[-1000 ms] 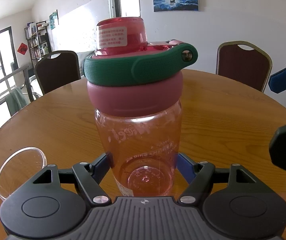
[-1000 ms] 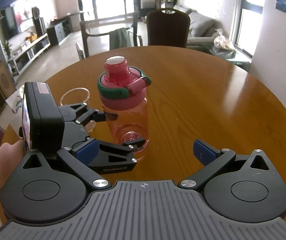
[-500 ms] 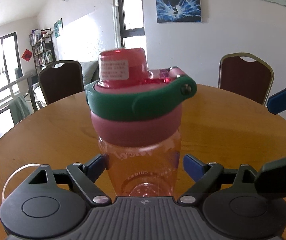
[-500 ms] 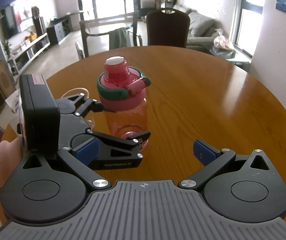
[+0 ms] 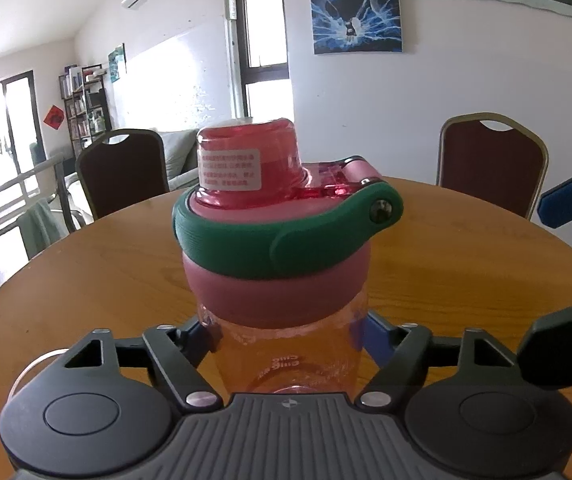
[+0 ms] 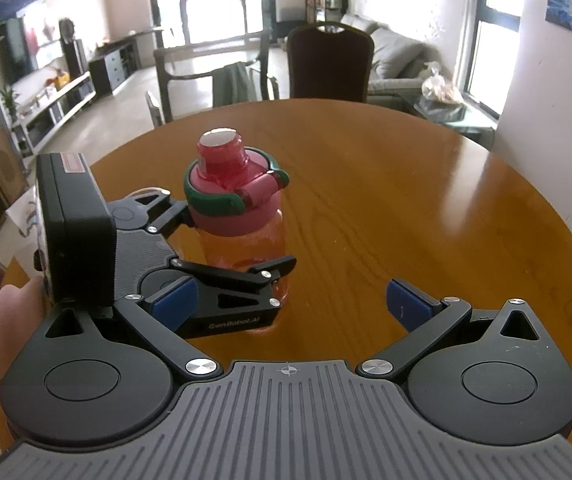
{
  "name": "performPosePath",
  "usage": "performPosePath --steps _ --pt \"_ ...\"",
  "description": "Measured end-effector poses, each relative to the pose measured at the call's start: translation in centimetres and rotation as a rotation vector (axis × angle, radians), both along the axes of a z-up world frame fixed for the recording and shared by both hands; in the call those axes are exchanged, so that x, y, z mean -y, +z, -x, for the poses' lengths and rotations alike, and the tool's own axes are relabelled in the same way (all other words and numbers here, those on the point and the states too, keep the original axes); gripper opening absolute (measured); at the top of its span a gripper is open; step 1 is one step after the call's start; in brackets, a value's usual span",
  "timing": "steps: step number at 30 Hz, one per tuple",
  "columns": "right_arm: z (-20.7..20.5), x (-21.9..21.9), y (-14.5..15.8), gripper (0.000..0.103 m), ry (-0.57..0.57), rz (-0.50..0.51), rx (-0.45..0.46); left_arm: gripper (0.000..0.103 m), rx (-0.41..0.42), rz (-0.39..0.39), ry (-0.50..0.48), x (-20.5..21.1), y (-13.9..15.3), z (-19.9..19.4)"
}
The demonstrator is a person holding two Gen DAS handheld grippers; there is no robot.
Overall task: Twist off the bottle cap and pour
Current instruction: 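Hold the pink bottle upright in the left tool near the right tool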
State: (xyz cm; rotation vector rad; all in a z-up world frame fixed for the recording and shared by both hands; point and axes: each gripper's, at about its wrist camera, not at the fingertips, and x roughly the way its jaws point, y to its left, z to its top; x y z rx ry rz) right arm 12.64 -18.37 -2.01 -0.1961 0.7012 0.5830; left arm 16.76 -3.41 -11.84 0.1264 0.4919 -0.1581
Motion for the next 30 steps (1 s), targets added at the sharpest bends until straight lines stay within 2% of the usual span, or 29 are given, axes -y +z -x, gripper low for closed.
performPosePath --steps 17,30 --pt "0.0 -0.4 0.5 0.103 0.008 0.009 0.008 0.073 0.005 0.002 -0.017 -0.4 0.1 0.0" --pt "-0.1 -1.3 1.1 0.103 0.027 0.023 0.023 0.073 -0.026 -0.015 -0.037 -0.4 0.2 -0.5"
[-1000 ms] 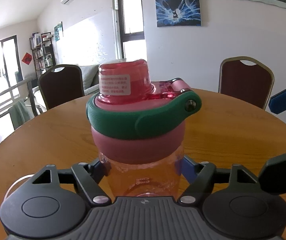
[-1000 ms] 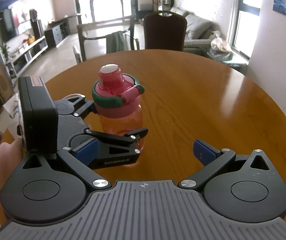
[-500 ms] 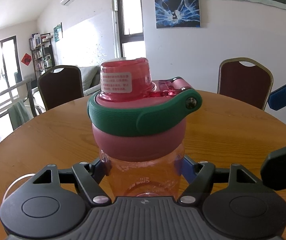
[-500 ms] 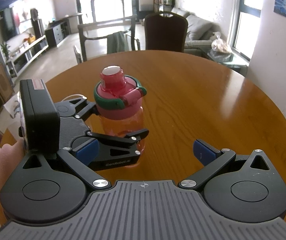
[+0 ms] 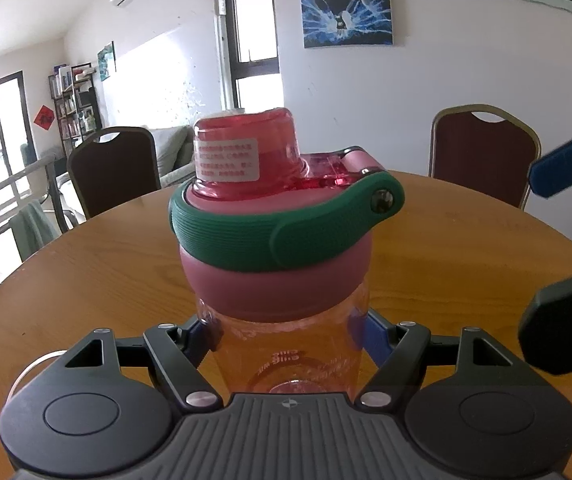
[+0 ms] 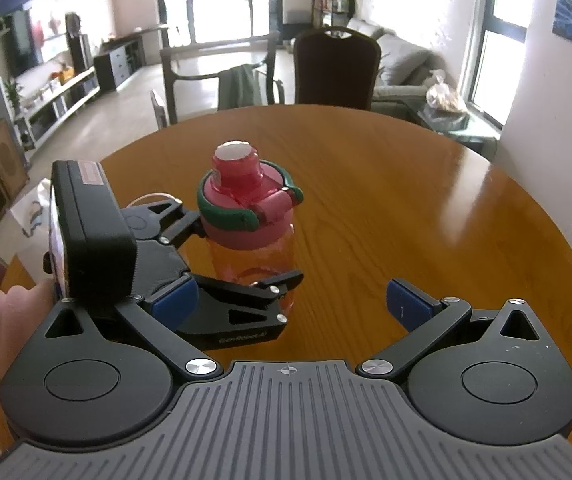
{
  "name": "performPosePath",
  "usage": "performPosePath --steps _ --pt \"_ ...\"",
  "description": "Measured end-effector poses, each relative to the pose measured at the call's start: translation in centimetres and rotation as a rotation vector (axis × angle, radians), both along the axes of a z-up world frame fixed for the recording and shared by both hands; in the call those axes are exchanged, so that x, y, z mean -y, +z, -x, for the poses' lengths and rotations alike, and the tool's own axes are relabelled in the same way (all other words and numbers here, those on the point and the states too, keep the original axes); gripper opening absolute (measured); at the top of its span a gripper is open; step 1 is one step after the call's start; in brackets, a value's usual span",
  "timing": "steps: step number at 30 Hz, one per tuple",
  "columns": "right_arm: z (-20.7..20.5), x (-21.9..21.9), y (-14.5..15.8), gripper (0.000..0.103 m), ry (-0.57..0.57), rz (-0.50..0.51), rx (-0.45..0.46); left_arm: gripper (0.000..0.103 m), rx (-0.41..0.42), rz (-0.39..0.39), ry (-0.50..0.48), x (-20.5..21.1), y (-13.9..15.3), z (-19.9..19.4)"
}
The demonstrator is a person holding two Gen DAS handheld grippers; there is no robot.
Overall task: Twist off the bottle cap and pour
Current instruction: 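Hold the pink bottle upright in the left tool near the right tool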
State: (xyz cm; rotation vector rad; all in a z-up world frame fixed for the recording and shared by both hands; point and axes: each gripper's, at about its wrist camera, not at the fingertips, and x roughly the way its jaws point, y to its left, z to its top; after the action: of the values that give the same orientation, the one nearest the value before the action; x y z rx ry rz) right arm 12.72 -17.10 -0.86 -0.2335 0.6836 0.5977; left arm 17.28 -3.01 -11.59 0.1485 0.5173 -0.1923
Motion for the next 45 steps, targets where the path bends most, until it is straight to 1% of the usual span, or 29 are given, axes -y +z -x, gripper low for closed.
performPosePath --steps 9,17,20,23,27,28,29,30,31,33,34,45 --pt "-0.5 0.1 0.6 0.103 0.010 0.008 0.019 0.073 -0.024 -0.017 -0.010 -0.1 -0.4 -0.2" --pt "-0.9 0.0 1.5 0.103 0.030 0.014 0.044 0.073 -0.046 -0.015 -0.010 -0.2 -1.0 0.1" --pt "-1.3 0.1 2.3 0.103 0.035 0.007 0.064 0.072 -0.040 0.005 -0.007 -0.6 -1.1 0.3" --pt "-1.7 0.0 2.8 0.103 0.031 0.006 0.074 0.073 -0.035 0.003 -0.007 -0.7 -1.1 0.6" --pt "-1.9 0.0 2.7 0.103 0.028 0.006 0.068 0.074 -0.039 -0.002 0.003 -0.6 -0.9 0.7" --pt "-1.9 0.0 2.7 0.103 0.028 0.006 0.066 0.077 -0.024 -0.001 0.006 -0.6 -0.7 0.8" --pt "-1.9 0.0 2.7 0.103 0.030 0.007 0.066 0.083 -0.004 0.001 0.011 -0.7 -0.4 0.9" --pt "-2.1 0.3 2.5 0.103 0.032 0.008 0.064 0.085 0.017 0.003 0.015 -0.7 -0.2 1.0" --pt "-2.1 0.2 2.5 0.103 0.034 0.010 0.063 0.085 0.029 0.007 0.018 -0.7 0.0 1.0" --pt "-2.3 0.1 2.7 0.103 0.040 0.009 0.065 0.078 0.042 0.022 0.016 -0.8 0.7 0.8" --pt "-2.3 0.1 2.8 0.103 0.043 0.008 0.066 0.073 0.042 0.020 0.007 -0.8 0.9 0.6" --pt "-2.8 -0.4 2.8 0.103 0.053 0.006 0.066 0.072 0.042 0.039 -0.007 -1.1 0.7 0.2"
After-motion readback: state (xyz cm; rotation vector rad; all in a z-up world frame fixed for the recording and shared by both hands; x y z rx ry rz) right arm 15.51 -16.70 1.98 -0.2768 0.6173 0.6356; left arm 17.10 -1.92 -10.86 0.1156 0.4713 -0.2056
